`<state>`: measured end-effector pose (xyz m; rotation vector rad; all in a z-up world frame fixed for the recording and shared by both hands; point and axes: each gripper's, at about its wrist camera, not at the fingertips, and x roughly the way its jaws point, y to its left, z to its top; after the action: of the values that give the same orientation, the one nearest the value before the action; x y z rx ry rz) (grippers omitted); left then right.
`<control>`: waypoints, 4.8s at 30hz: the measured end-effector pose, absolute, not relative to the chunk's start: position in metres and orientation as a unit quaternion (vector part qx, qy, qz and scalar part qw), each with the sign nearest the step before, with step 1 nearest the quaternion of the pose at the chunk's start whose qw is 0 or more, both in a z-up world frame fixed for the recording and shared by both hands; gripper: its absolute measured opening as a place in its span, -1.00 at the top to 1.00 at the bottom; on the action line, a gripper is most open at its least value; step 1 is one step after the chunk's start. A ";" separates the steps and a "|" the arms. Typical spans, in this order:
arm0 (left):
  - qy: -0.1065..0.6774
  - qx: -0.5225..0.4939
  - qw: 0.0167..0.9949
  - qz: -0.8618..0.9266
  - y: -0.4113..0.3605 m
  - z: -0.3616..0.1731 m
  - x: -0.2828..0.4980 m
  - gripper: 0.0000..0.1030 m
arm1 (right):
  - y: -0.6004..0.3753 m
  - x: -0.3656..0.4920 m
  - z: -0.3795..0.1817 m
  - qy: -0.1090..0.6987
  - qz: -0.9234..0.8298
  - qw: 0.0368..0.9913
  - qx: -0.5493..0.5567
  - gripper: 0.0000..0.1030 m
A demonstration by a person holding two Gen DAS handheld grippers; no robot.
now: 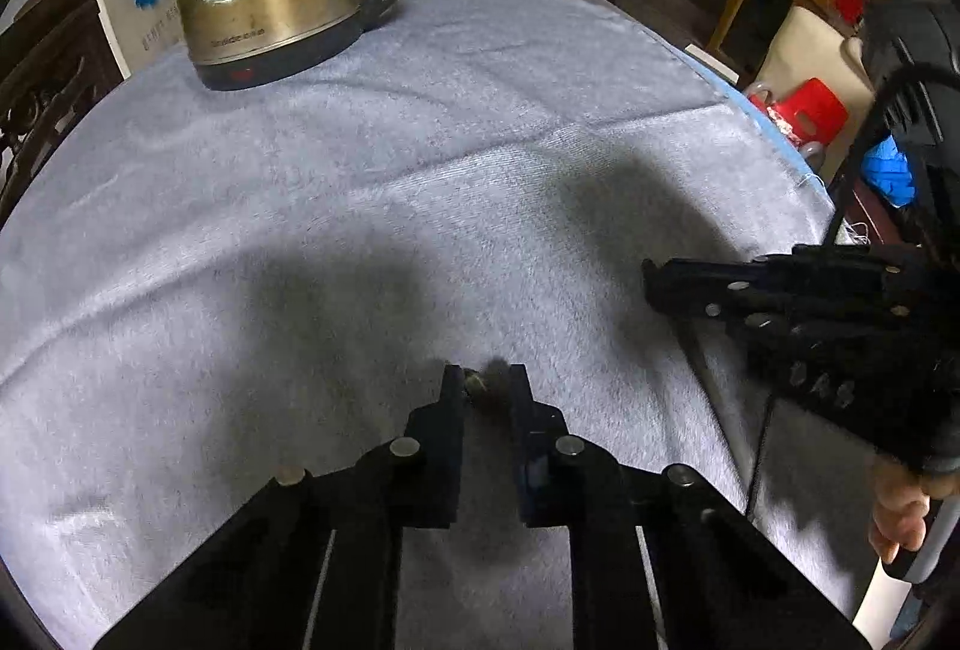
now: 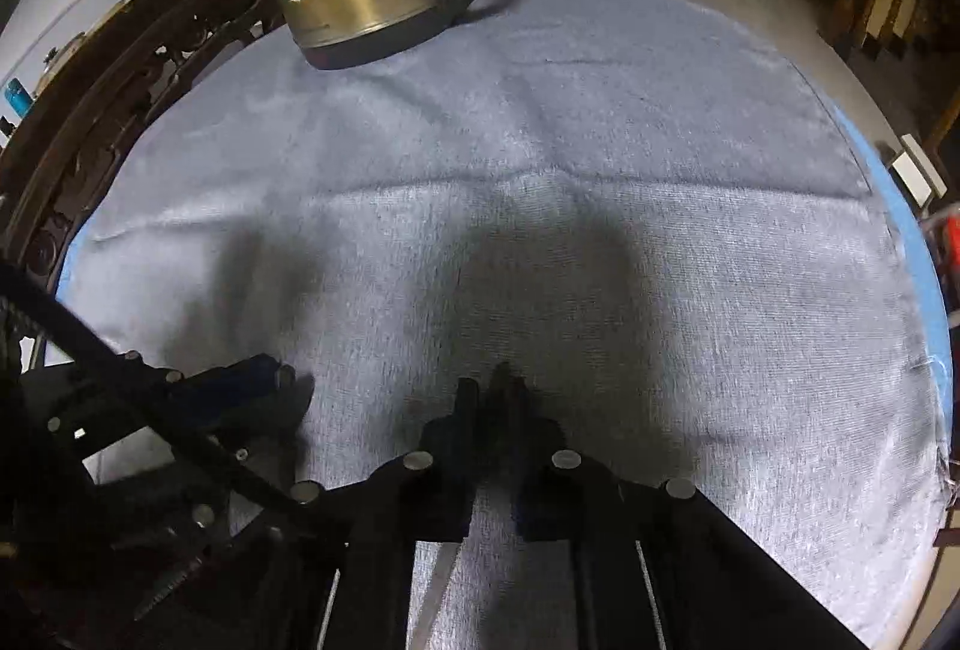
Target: Organize utensils
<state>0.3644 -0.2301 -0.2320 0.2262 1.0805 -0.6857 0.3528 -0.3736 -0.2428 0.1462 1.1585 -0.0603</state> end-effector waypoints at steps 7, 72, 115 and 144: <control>0.452 0.085 0.831 -0.314 -0.194 -0.187 0.348 0.89 | -0.388 0.310 -0.209 0.468 -0.009 0.874 0.131 0.87; 0.068 -0.100 0.963 -0.242 -0.042 0.041 0.047 0.89 | -0.221 -0.019 0.028 -0.004 0.051 0.995 0.083 0.88; 0.154 -0.097 0.961 -0.208 -0.055 -0.008 0.053 0.89 | -0.232 -0.002 -0.017 0.089 0.044 0.988 0.115 0.87; 0.194 -0.091 0.957 -0.195 -0.052 -0.025 0.067 0.88 | -0.220 0.024 -0.034 0.133 0.054 0.983 0.116 0.87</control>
<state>0.0673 -0.0516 -0.0253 -0.1839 0.3944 -0.3960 0.0239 -0.2205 -0.0343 0.2338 0.2677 0.1093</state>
